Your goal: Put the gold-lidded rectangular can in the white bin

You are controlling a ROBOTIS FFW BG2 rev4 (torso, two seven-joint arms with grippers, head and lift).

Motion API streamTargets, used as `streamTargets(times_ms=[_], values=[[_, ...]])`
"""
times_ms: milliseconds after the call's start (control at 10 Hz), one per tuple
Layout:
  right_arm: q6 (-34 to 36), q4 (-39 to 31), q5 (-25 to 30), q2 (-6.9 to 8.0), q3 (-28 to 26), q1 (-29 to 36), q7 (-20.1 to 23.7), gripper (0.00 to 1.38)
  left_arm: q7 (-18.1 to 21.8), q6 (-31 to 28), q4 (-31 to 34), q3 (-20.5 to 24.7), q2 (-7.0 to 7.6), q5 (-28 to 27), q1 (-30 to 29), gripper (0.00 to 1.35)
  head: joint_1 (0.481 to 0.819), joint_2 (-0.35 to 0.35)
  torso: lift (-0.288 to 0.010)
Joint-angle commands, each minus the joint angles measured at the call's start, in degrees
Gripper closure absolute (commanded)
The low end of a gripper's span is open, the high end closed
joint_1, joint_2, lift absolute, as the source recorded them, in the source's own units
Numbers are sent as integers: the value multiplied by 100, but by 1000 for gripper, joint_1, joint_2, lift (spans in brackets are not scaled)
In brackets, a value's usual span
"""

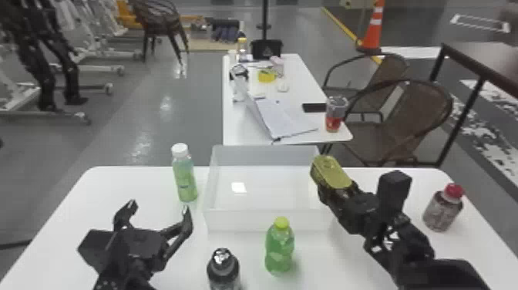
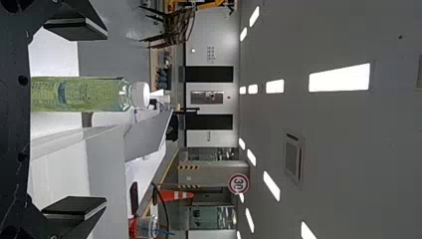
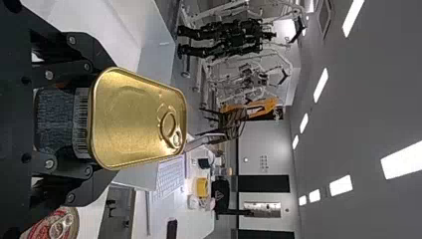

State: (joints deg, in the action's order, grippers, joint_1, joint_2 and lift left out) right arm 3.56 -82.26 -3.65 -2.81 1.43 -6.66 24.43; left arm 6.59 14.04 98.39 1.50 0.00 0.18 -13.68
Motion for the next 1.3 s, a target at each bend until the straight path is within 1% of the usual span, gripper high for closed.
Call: streamTargets(times_ms=[0, 300, 500, 600, 700, 800, 900, 1000, 1100, 1200], values=[[13, 395, -74, 0, 94, -257, 1, 914, 1, -7, -12, -36, -15, 9, 41, 125, 549, 0, -100], [-110, 1098, -118, 9, 288, -600, -34, 914, -17, 2, -21, -98, 18, 44, 85, 124, 549, 0, -100], [-128, 1292, -145, -18, 296, -907, -52, 914, -26, 2, -30, -106, 44, 79, 85, 125, 549, 0, -100], [-119, 1353, -154, -18, 296, -925, -52, 912, -26, 2, -30, -106, 44, 79, 85, 125, 549, 0, -100], [-128, 1344, -197, -18, 296, -916, -52, 768, -35, 2, -30, -106, 44, 88, 76, 125, 549, 0, -100], [-172, 1327, -259, -26, 296, -898, -52, 401, -35, 11, -30, -106, 44, 88, 76, 125, 549, 0, -100], [-181, 1318, -285, -26, 296, -890, -52, 90, -43, 11, -30, -106, 44, 88, 76, 125, 549, 0, -100], [-172, 1301, -294, -26, 296, -890, -52, 28, -43, 11, -30, -106, 44, 88, 76, 125, 549, 0, -100], [-181, 1274, -356, -26, 305, -890, -52, 62, -43, 11, -30, -106, 44, 88, 76, 125, 549, 0, -100], [-198, 1134, -470, -26, 305, -819, -52, 61, -43, 11, -30, -106, 53, 88, 76, 125, 549, 0, -100]])
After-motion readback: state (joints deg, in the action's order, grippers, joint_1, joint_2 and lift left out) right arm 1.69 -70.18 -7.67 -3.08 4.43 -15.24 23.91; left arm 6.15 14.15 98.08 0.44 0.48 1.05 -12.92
